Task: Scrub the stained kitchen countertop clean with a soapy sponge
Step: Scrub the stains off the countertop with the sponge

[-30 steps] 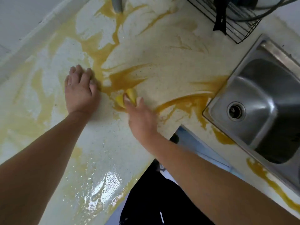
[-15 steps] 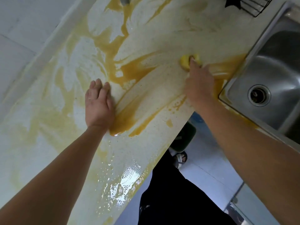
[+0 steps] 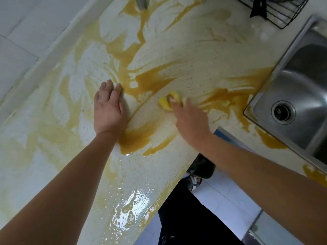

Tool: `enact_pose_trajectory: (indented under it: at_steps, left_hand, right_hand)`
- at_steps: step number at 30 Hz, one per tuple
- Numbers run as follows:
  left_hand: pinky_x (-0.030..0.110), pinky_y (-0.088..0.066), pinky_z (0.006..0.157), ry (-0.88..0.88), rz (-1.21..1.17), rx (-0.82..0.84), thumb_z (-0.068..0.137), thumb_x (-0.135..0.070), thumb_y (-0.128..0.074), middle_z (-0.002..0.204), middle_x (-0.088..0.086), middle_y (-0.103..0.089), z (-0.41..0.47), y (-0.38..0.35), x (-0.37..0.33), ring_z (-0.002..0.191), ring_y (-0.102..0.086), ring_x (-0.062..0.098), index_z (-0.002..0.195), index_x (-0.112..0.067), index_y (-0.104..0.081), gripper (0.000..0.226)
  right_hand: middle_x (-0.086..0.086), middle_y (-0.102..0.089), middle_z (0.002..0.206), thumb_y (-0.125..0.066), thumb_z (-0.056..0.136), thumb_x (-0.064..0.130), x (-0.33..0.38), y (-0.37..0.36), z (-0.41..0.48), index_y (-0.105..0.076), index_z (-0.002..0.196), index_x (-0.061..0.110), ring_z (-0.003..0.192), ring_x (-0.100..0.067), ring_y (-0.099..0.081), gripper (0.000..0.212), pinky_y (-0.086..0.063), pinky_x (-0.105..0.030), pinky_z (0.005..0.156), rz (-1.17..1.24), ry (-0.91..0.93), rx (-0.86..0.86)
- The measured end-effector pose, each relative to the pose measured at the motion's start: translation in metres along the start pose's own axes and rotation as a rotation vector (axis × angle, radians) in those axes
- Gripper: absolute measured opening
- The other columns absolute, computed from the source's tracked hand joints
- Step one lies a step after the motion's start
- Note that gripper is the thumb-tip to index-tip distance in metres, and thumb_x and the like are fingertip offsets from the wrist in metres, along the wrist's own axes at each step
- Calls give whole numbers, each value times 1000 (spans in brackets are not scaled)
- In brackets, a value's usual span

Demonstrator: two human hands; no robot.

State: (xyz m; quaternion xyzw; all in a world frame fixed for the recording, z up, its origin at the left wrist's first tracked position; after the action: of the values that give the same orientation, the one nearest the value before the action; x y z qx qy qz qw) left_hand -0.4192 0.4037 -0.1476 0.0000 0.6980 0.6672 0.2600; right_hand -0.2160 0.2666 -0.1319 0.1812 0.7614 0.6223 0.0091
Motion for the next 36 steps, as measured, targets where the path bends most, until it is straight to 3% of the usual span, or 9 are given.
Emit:
enact_pose_trajectory:
  at_steps: [5,7,9,13,16,18,23,28,36]
  left_hand:
    - [49,-21,126,-3,-28,-10,106,-25,-36,164,10,-35,7,0,0,155,-22,29,148,-17,-51,46]
    - [50,-24,124,2,-44,-30,107,-26,-36,162,10,-39,10,1,0,153,-25,30,147,-16,-53,45]
    - [50,-23,125,15,-45,-30,107,-27,-35,162,11,-38,13,1,0,153,-26,30,147,-15,-53,46]
    - [50,-22,126,-9,-29,-9,104,-26,-36,164,13,-35,17,1,3,154,-23,32,149,-13,-50,49]
    - [51,-20,126,-38,-7,16,105,-24,-38,163,17,-33,17,-2,2,154,-22,35,149,-12,-49,47]
    - [53,-20,126,-94,11,40,104,-21,-38,162,20,-34,17,-4,-2,153,-22,37,148,-10,-48,46]
    - [55,-24,124,-185,20,32,104,-18,-39,158,23,-38,19,-8,-3,151,-27,42,145,-4,-51,44]
    - [58,-33,116,-404,60,38,109,-23,-36,145,28,-48,12,-17,-18,141,-39,49,138,3,-55,44]
    - [56,-22,122,-430,127,103,107,-30,-32,158,23,-37,0,-37,-72,149,-28,44,150,-7,-44,51]
  right_hand:
    - [-17,-45,141,-42,104,19,-67,41,101,-30,153,26,115,-36,-59,50,-47,-42,89,47,-502,-132]
    - [-18,-38,150,-39,105,15,-33,34,120,-31,153,30,122,-36,-56,51,-46,-41,96,62,-434,-107]
    - [-22,-26,159,-35,106,15,17,21,117,-28,153,36,129,-37,-51,52,-45,-42,100,61,-201,-47]
    - [-14,-44,138,-47,101,19,78,-8,42,-31,151,43,103,-32,-62,57,-50,-40,78,48,160,99]
    - [-6,-49,111,-56,96,24,76,-17,-22,-38,149,35,74,-23,-57,57,-51,-34,60,147,132,128]
    - [-4,-48,108,-55,97,23,49,-18,-37,-37,150,36,67,-20,-51,57,-46,-33,56,150,1,109]
    - [-18,-46,130,-48,102,21,-91,16,-16,-24,155,35,92,-37,-61,59,-39,-35,62,-21,-429,-46]
    - [-22,-45,135,-44,99,13,-185,55,14,-32,151,34,110,-46,-56,57,-49,-49,87,-110,-480,-109]
    - [-22,-53,124,-42,97,10,-240,67,30,-46,135,12,104,-44,-60,38,-40,-41,70,-121,-683,-180]
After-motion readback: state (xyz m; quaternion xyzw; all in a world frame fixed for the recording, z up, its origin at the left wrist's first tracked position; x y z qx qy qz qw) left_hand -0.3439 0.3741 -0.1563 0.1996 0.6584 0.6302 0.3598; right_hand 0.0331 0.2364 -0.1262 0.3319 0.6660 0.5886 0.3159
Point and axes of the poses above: each hand's wrist, its own z-axis towards the middle knuckle, its own y-axis out of the back of the hand, x = y × z, the point moved 5 cm from there along z, towards the middle knuckle
